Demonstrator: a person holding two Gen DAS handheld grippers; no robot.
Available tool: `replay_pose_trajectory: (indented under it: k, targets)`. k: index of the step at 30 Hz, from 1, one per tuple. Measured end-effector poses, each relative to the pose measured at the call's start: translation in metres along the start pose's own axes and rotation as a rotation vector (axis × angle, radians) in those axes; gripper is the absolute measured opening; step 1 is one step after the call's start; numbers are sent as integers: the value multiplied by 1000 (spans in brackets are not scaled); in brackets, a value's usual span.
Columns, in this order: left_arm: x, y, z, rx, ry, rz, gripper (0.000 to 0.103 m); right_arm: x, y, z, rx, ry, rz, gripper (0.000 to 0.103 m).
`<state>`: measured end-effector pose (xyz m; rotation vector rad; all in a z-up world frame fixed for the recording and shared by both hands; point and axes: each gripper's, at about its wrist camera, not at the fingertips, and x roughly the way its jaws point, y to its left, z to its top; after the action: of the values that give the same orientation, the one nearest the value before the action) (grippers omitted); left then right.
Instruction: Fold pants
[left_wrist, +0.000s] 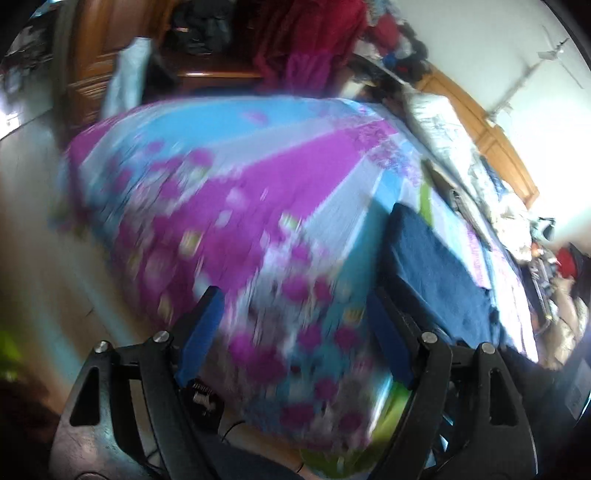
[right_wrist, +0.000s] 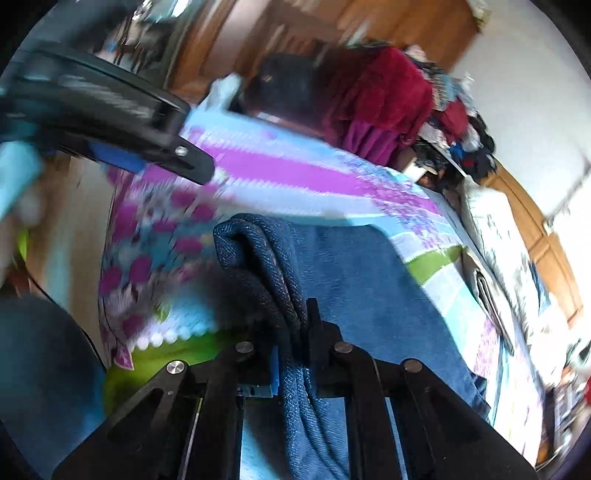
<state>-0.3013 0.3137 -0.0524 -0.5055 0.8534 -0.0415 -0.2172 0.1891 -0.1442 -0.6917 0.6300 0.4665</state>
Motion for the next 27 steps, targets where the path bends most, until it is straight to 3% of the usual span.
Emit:
replay_pose_trajectory:
  k: [3, 6, 8, 10, 12, 16, 19, 23, 26, 27]
  targets:
    - [30, -8, 37, 77, 163, -122, 78, -10, -14, 5, 50, -27, -9, 13]
    - [58, -26, 66, 161, 274, -226, 78, -15, -17, 4, 60, -32, -9, 13]
    - [78, -37, 77, 160, 354, -316, 80, -15, -18, 5, 58, -32, -4, 13]
    - [106, -41, 85, 113, 418, -348, 80, -18, -18, 4, 67, -33, 2, 13]
    - [133, -47, 88, 100, 460, -324, 79, -20, -16, 3, 70, -28, 8, 13]
    - [157, -73, 91, 102, 531, -428, 80, -19, -15, 3, 61, -23, 15, 13]
    - [173, -88, 93, 158, 543, -373, 80, -18, -14, 4, 57, -19, 19, 13]
    - [180, -99, 98, 171, 542, -376, 78, -18, -13, 3, 60, -18, 20, 13]
    - [186, -108, 96, 225, 553, -351, 61, -17, -13, 3, 58, -18, 18, 13]
    - [186, -110, 93, 246, 554, -334, 49, -17, -14, 3, 62, -17, 18, 13]
